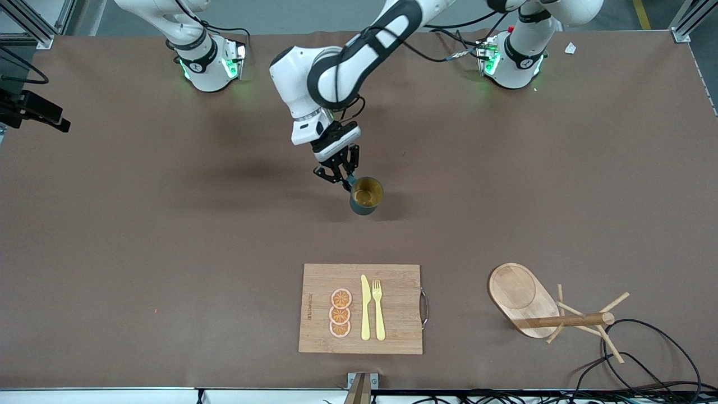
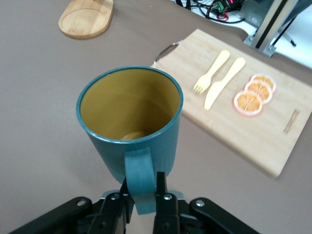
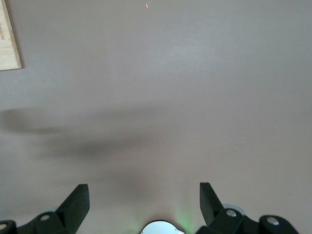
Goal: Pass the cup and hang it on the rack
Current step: 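Lift the mug with the left gripper and carry it toward the rack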
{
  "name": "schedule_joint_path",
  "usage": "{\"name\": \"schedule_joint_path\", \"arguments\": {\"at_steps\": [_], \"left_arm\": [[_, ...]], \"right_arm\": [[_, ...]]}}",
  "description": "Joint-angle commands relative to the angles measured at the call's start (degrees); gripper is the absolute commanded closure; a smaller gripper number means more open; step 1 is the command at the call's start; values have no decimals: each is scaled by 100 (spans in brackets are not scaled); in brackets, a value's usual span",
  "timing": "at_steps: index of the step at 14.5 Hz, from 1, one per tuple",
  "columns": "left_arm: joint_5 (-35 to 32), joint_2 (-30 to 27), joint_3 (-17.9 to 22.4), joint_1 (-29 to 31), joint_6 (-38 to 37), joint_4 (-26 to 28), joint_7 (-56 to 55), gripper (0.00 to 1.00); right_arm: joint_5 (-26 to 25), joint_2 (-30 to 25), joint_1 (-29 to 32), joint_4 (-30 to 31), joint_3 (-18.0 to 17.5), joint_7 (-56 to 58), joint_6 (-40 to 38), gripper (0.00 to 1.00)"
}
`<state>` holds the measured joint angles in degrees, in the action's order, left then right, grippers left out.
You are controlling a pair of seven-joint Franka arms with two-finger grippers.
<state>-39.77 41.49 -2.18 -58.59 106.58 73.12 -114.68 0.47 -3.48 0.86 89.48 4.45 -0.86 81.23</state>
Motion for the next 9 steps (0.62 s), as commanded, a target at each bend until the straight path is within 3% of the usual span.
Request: {"name": "schedule_joint_path", "arguments": {"at_steps": [1, 9], "left_arm": [[599, -649, -20, 399, -49, 176, 576, 100], [2357, -1590, -55, 1612, 179, 141, 2194, 100]], "right_arm": [[85, -171, 81, 157, -68, -45, 69, 0], [85, -171, 72, 148, -85, -45, 60, 0]]}}
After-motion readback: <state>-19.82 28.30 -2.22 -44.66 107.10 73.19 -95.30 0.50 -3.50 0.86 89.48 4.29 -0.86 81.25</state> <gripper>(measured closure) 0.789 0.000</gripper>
